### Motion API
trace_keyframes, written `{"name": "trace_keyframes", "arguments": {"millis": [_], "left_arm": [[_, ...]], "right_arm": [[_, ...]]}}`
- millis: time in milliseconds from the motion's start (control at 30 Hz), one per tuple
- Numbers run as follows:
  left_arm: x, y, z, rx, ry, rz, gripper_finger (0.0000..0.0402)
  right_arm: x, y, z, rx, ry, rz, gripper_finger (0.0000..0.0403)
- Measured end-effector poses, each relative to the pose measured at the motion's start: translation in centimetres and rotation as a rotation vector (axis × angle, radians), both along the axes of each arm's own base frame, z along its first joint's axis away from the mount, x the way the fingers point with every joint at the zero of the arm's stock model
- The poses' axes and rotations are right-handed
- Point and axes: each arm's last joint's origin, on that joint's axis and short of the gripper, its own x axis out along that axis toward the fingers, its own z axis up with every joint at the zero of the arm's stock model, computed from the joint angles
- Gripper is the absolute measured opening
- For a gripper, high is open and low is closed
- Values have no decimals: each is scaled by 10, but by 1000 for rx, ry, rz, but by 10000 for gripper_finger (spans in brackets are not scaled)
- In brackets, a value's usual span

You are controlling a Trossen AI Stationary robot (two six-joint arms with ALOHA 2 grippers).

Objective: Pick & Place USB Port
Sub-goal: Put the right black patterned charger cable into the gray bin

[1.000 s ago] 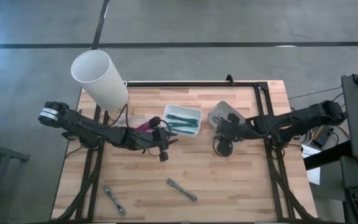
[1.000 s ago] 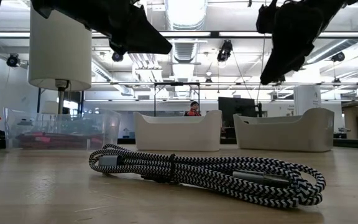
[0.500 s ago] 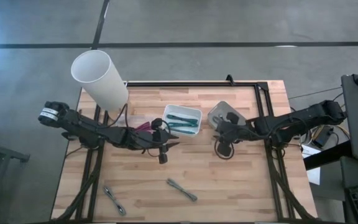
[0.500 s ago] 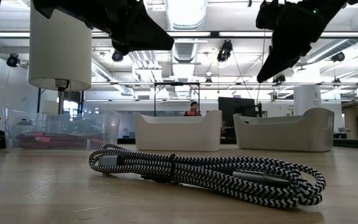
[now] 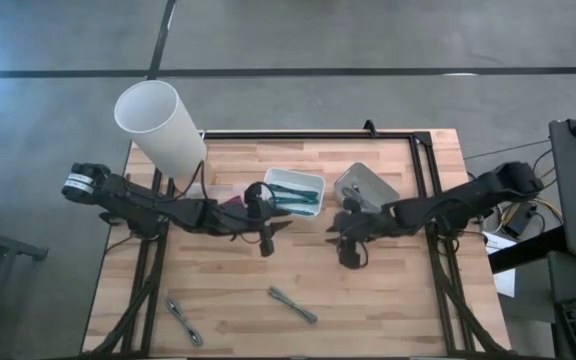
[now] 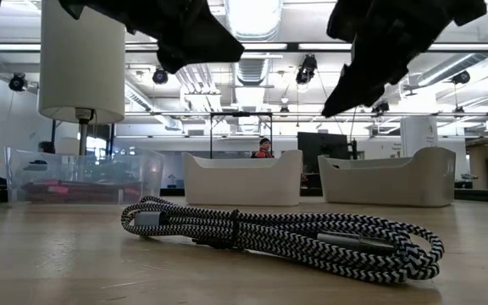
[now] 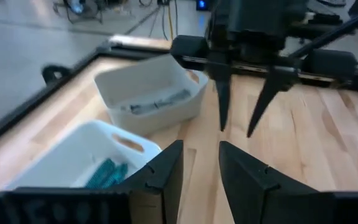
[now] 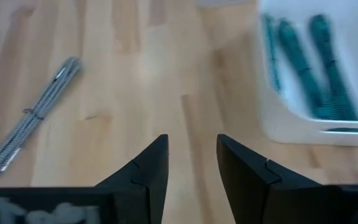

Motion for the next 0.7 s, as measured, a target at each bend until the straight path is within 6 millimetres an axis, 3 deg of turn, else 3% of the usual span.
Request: {"name": "trace_keyframes", "arguments": {"millis": [267,500,700], "left_arm": [[-2,-7,-3,-39,27,-18,120],[-2,-8,-2,-34,12,-14,120],[-3,-8,-4,-28,33,-13,119]], "right_arm": [[31,59,-21,95,14,68,135],[78,122,-41,64,49,157,133],[111,144,-43,-48,152,61,135]]}}
